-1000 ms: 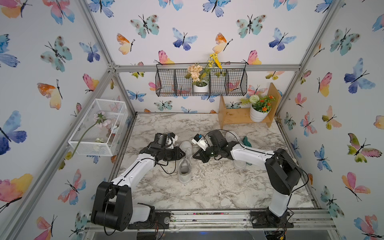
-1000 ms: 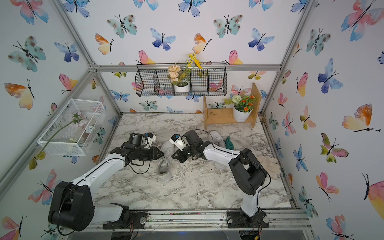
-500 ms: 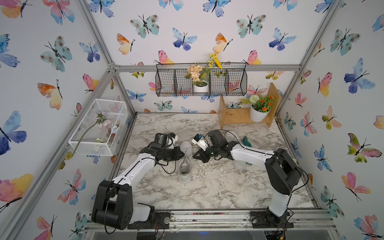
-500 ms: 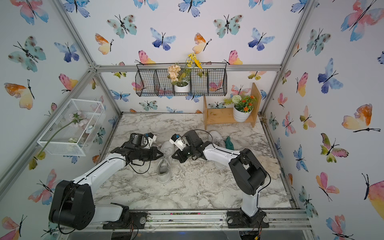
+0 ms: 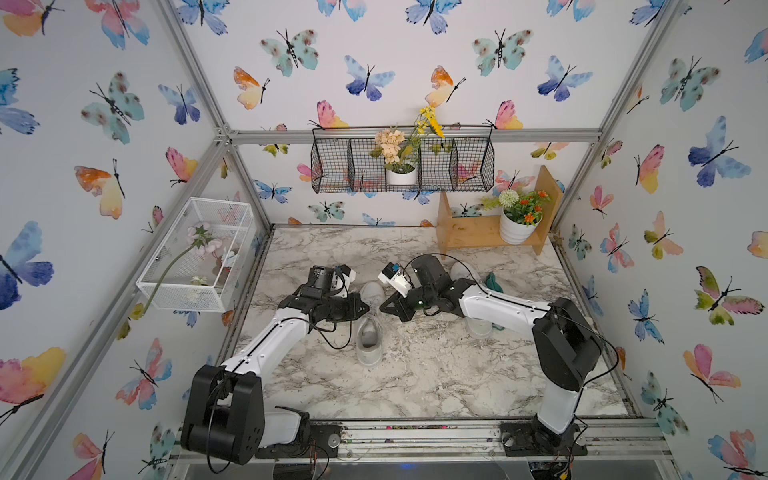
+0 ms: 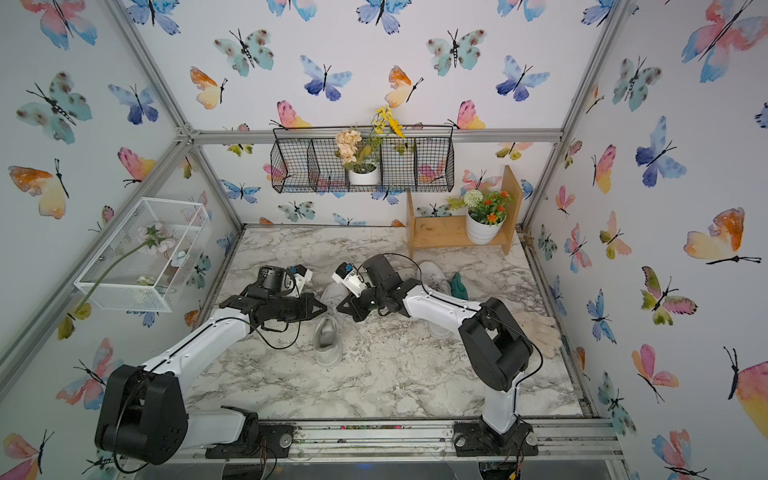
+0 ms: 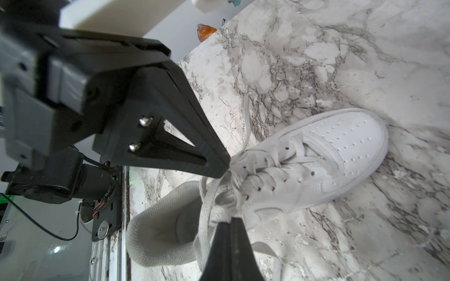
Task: Tie the shoes
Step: Cross the shoelace with the shoelace.
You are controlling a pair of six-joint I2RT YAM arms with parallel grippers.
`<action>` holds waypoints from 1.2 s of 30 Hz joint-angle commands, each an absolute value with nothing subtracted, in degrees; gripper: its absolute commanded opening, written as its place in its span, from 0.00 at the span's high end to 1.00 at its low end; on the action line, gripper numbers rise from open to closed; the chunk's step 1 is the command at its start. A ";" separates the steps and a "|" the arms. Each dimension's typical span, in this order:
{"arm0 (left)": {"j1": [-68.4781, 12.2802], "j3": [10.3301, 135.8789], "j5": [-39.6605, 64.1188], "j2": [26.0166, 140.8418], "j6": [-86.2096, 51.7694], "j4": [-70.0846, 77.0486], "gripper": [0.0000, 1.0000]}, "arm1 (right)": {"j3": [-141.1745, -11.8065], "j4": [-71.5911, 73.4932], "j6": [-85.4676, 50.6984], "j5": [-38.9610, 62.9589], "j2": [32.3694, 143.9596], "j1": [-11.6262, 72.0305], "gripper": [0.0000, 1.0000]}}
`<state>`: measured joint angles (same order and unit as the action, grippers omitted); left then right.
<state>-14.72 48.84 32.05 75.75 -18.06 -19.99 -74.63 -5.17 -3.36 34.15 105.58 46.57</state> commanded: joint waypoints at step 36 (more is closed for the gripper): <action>-15.99 46.76 37.88 71.46 -18.90 -18.32 1.00 | -80.07 -5.06 -6.47 32.46 113.47 49.04 0.98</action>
